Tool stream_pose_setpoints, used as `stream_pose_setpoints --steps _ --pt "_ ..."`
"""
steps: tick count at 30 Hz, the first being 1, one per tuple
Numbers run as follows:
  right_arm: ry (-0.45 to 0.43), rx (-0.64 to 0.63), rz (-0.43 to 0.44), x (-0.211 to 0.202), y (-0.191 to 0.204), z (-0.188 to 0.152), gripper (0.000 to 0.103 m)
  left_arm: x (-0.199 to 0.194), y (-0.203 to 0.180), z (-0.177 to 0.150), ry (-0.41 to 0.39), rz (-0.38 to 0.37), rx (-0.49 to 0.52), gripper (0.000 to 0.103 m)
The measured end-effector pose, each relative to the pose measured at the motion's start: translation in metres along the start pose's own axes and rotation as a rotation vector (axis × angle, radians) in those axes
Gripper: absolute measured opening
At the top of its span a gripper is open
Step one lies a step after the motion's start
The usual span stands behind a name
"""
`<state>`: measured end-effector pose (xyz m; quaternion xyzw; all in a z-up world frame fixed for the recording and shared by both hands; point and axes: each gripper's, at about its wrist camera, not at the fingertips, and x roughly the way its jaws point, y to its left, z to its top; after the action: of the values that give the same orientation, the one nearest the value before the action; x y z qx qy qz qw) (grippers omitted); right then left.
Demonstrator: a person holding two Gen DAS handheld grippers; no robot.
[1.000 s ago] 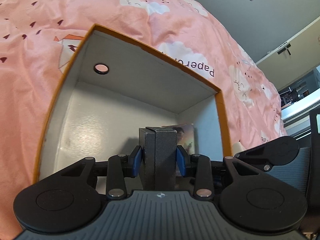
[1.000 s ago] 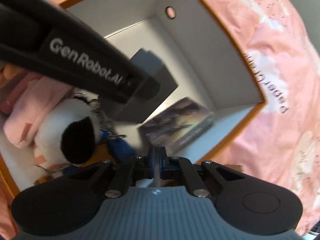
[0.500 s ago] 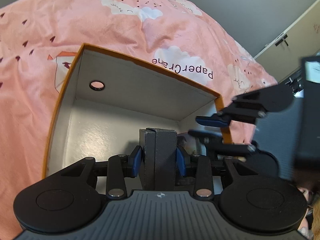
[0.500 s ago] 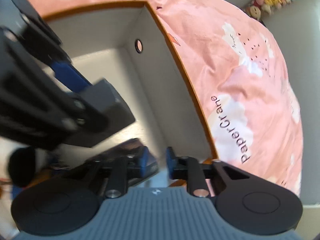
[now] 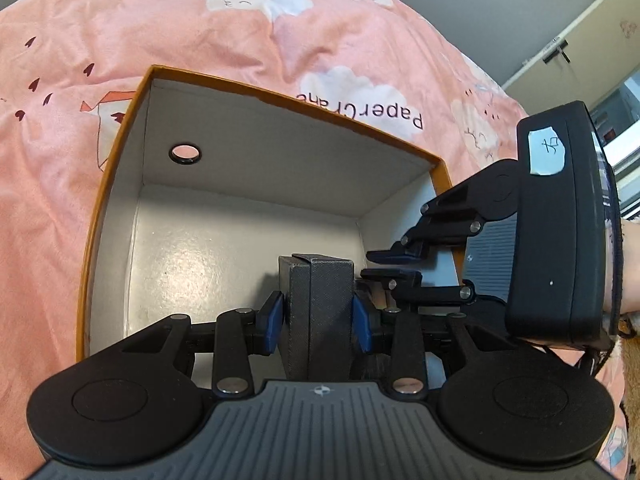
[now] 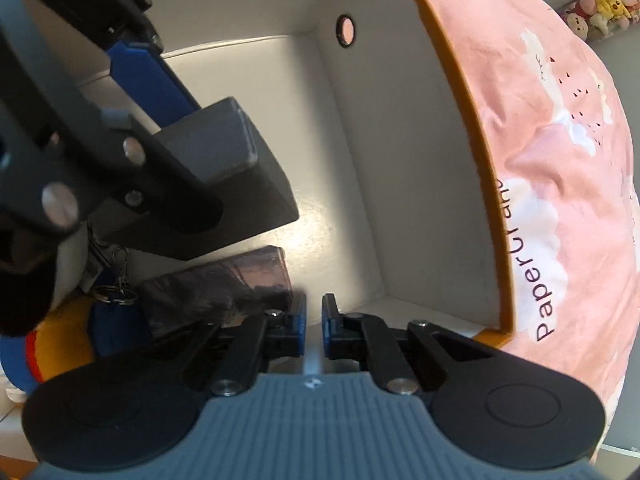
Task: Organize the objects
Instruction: 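Lower the photo card into the box and open the right gripper, then lower the dark grey box into the box and open the left gripper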
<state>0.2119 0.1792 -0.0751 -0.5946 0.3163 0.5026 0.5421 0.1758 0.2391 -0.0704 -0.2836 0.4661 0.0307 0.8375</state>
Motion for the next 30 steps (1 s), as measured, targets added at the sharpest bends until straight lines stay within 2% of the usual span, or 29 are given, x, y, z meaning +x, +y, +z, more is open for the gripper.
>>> stream_pose_setpoints --steps 3,5,7,11,16,18,19,23,30 --pt "-0.011 -0.009 0.012 -0.004 0.001 -0.001 0.008 0.002 0.002 -0.002 0.032 -0.028 -0.008 0.041" --pt "-0.011 0.027 0.107 -0.008 -0.002 -0.002 0.001 0.004 0.002 -0.003 0.044 -0.036 -0.003 0.041" --pt "-0.013 0.032 0.188 -0.013 0.000 -0.003 0.000 0.003 0.003 -0.006 0.059 -0.045 0.001 0.041" --pt "-0.029 0.014 0.088 -0.023 0.006 -0.004 0.002 0.003 0.004 -0.005 0.109 -0.057 0.025 0.041" --pt "-0.056 0.063 0.067 -0.037 -0.002 -0.002 0.003 0.009 0.008 0.002 0.179 -0.071 -0.003 0.041" --pt "-0.061 0.066 0.055 -0.041 -0.003 -0.001 0.003 0.012 0.009 0.006 0.208 -0.025 -0.010 0.046" --pt "-0.064 0.068 0.049 -0.042 -0.004 0.000 0.003 0.014 0.006 0.007 0.208 0.014 0.012 0.052" --pt "-0.083 0.090 0.040 -0.050 -0.008 0.002 0.004 0.010 -0.010 0.005 0.203 0.107 0.130 0.059" --pt "-0.114 0.062 0.039 -0.058 -0.015 0.005 0.004 0.018 -0.025 0.003 0.244 0.231 0.264 0.057"
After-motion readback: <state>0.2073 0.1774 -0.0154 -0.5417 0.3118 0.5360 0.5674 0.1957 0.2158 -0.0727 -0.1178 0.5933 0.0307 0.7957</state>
